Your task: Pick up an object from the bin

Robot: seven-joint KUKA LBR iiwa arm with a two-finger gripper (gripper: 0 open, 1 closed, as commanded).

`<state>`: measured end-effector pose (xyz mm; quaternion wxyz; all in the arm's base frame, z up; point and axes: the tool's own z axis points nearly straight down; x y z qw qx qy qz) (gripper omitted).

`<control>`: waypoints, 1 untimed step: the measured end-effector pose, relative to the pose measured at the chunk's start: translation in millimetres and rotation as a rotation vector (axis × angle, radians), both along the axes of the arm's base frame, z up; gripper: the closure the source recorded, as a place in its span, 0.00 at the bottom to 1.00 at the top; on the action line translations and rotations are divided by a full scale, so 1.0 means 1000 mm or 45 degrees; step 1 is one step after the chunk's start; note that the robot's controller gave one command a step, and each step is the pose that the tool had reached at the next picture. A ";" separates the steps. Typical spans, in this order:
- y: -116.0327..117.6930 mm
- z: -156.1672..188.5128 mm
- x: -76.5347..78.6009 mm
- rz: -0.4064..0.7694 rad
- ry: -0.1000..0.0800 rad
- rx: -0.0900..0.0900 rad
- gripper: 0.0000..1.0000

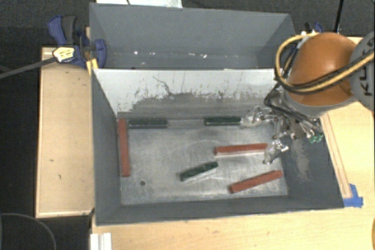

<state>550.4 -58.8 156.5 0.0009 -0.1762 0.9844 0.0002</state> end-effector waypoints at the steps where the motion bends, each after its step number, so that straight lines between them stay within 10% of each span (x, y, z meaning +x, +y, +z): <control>1: 0.006 -0.002 0.011 -0.366 -0.004 0.001 0.00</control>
Offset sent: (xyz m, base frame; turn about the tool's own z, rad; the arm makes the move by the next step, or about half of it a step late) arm -0.0031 0.0103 -0.0865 0.1749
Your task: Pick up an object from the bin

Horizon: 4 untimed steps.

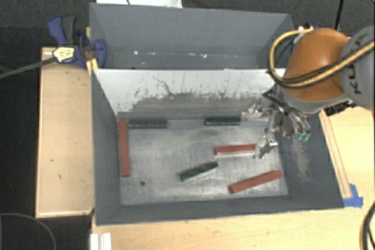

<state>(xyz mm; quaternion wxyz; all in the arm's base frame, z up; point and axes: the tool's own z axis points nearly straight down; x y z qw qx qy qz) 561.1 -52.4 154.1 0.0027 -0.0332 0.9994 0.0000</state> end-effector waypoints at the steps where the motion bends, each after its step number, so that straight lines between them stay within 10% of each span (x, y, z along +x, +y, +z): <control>1: 0.003 -0.044 -0.006 0.005 -0.002 0.000 0.00; 2: 0.007 -0.079 -0.012 -0.150 0.005 0.000 1.00; 4: 0.007 -0.077 -0.012 -0.148 0.004 0.000 1.00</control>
Offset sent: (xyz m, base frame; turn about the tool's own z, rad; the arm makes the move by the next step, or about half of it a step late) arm -0.0139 0.0078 -0.0841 0.1185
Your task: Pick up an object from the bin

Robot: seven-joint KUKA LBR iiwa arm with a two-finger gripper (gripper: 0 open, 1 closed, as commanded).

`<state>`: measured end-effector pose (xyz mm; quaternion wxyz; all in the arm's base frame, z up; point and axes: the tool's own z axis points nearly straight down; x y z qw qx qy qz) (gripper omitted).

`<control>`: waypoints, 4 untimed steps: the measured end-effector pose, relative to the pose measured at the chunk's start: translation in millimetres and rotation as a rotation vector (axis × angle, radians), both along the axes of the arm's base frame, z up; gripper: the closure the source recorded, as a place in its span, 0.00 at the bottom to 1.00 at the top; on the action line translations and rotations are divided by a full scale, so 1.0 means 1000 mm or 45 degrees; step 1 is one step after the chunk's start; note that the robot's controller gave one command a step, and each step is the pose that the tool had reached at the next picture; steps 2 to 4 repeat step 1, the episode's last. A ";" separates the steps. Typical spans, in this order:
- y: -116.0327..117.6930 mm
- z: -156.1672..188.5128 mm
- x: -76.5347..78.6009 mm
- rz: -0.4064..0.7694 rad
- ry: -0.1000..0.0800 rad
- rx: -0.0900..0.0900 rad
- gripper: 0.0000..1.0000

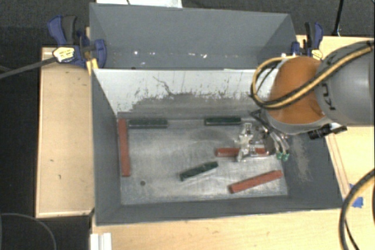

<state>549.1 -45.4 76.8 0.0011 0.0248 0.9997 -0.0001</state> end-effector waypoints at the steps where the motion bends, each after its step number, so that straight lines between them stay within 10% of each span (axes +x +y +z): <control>1: 0.000 0.007 -0.001 0.000 0.002 0.001 1.00; 4: 0.000 0.007 -0.001 0.000 0.002 0.001 1.00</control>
Offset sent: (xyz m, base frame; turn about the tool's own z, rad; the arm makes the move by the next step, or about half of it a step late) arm 0.0000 0.0001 0.0314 0.0000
